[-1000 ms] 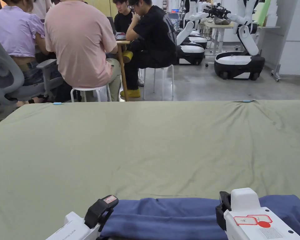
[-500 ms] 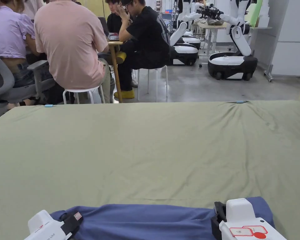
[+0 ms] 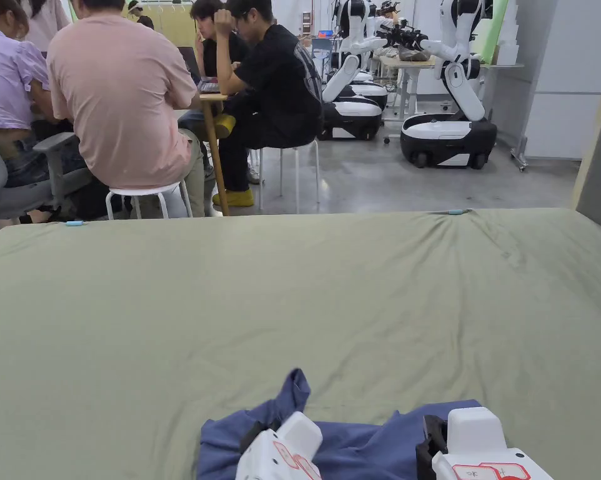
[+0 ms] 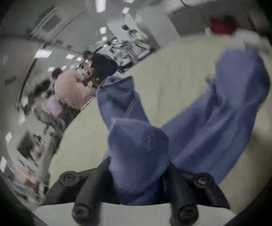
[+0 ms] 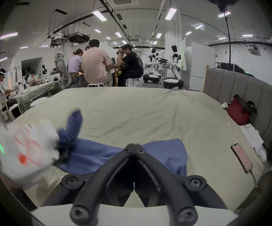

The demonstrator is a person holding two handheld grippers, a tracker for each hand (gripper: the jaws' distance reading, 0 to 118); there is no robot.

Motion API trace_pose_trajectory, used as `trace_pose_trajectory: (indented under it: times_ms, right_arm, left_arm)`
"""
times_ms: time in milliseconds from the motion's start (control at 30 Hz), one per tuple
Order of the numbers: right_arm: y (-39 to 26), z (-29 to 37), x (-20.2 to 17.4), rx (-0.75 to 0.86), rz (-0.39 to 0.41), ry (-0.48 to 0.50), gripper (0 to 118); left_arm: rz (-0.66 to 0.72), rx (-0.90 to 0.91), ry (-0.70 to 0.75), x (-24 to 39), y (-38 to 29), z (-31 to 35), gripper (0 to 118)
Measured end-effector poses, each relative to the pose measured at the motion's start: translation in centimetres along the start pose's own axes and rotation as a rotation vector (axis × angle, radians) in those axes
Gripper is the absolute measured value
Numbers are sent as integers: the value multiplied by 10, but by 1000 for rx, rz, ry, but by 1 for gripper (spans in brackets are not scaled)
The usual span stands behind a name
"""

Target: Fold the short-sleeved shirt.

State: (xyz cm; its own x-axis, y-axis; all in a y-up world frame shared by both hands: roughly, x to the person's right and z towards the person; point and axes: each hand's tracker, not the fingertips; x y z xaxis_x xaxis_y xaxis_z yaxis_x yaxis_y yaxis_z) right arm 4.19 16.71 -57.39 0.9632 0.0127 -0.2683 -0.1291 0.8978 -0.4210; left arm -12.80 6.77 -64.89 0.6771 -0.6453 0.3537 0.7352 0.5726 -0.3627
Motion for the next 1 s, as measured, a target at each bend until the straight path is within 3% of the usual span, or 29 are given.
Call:
trace_pose_trajectory:
  times_ms: [100,133,167,200,233,333,433,500,533,600,700,733,800,1000]
  right_arm:
    - [1,8,7,0,-12,2,0]
    - [1,10,8,3,-11,4,0]
    - [1,13,8,11,-9,7,0]
    - [2,15,8,17,-11,10,0]
    - [3,17,9,26,-22,22,0]
    - [5,19,9,52,-45,38,0]
    - [4,18,9,49,-55,44,0]
    - [1,20,7,46,-54,42,0]
    - [0,20,8,43,-59,44,0]
    - [-3,20,10,37,-65,48,0]
    - [-7,18,14,23,-66,38,0]
    - [-8,18,15,19,-71,35,0]
    - [-9,20,14,17,-73,27,0]
    - [-7,20,19,9,-62,21,0]
  left_arm:
    - [26,-28,1,1,0,-6,17]
    - [90,-6,-34,-12,1,3,31]
    - [183,36,-90,-24,3,11,60]
    - [321,67,-184,-40,6,21,76]
    - [448,121,-281,-56,8,33,81]
    - [822,287,-367,-98,2,67,85]
    - [1026,204,-392,-122,-12,59,89]
    - [1058,115,-348,-123,-27,39,84]
    - [1070,63,-328,-118,-30,28,74]
    - [1120,7,-384,-111,-41,11,32]
    - [1118,0,-504,-89,-38,0,13]
    - [1105,0,-556,-81,-35,-4,0]
    - [1062,-60,-573,-59,-23,-10,0]
    - [935,-8,-600,-26,3,-5,0]
